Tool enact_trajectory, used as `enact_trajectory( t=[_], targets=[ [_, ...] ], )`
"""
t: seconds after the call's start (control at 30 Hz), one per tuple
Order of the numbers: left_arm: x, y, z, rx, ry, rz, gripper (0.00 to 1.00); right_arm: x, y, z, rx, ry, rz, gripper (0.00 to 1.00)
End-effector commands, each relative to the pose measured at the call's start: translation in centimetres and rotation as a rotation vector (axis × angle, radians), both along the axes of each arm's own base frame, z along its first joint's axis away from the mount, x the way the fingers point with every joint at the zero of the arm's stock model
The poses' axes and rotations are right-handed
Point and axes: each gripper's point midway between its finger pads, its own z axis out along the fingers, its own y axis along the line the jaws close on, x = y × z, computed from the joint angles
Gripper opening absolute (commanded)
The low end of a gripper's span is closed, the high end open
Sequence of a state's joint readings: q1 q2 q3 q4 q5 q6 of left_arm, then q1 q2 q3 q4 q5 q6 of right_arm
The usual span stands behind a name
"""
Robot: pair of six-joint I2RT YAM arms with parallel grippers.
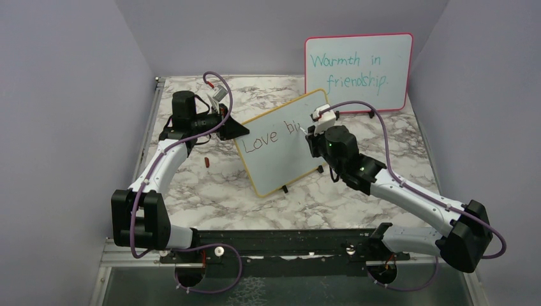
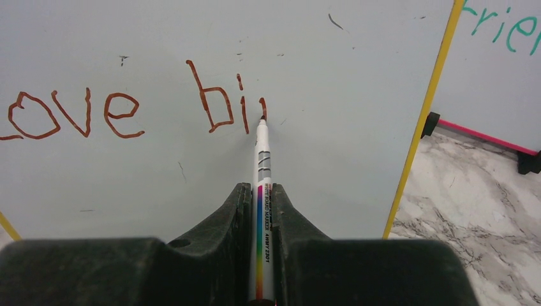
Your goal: Write a sentence on the whiteboard
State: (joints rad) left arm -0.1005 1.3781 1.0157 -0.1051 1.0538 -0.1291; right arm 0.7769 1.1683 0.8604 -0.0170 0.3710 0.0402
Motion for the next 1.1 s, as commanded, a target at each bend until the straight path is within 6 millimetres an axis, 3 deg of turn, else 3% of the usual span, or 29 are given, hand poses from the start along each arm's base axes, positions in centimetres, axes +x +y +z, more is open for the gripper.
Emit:
enact_trajectory(
  t=[0.0, 1.07],
  targets=[
    [0.1, 0.2, -4.2, 0.112, 0.047, 0.028, 0.0, 0.8, 0.3, 1.8, 0.032, -0.057, -0.004, 0.01],
    [0.1, 0.2, -4.1, 0.111, 0.041, 0.026, 0.0, 1.9, -0.7, 2.1, 0.026, -0.084, -0.075, 0.01]
  ],
)
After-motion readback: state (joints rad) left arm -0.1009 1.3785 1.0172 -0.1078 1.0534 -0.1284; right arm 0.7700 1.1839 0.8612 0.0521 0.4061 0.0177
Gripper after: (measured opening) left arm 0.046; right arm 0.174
